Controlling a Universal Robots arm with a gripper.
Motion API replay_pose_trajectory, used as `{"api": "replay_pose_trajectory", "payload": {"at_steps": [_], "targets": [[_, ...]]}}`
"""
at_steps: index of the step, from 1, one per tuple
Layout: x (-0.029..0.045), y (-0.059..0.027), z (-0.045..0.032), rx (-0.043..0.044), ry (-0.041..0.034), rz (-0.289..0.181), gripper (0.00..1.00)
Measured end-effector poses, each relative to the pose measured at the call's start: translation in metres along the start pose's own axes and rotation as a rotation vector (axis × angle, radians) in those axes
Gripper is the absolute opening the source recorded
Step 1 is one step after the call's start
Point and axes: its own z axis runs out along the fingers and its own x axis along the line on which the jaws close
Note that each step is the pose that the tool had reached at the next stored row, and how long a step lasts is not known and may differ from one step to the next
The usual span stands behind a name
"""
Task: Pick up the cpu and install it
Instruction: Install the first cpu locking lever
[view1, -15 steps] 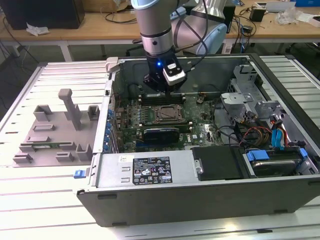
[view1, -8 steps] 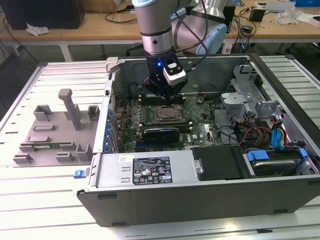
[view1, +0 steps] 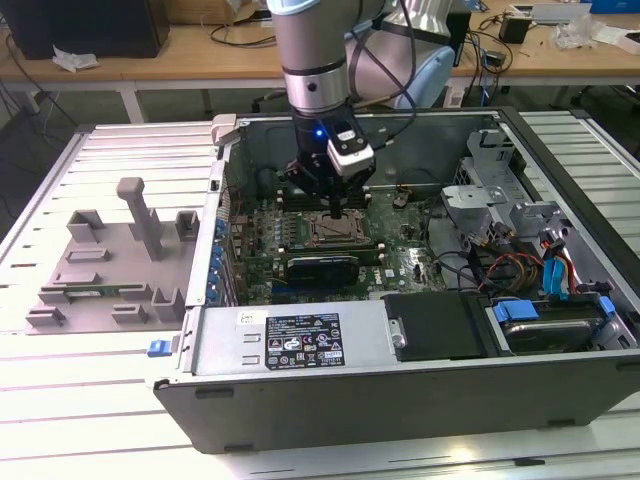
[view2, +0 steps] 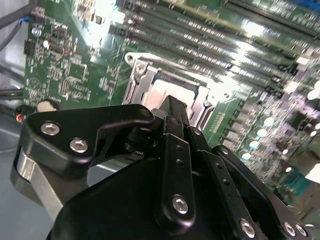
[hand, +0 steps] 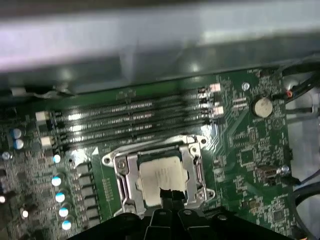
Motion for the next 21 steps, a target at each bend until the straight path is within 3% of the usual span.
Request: {"api": "replay_pose_trajectory", "payload": {"at_steps": [4, 7, 8, 10, 13, 21], "targets": [[-0.0015, -0.0076, 0.0012, -0.0026, 0.0066, 0.000, 0.11], [-0.0023, -0.0082, 0.0015, -0.0397, 0.0136, 0.005, 0.11], [-0.0026, -0.0084, 0.0016, -0.0478, 0.0152, 0.007, 0.11], [-0.0035, -0.0097, 0.0019, -0.0525, 0.0195, 0.007, 0.11], [-0.0045, -0.0099, 0.0020, -0.0518, 0.0255, 0.007, 0.11], [-0.0046, -0.0098, 0.0021, -0.0519, 0.0257, 0.007, 0.11]]}}
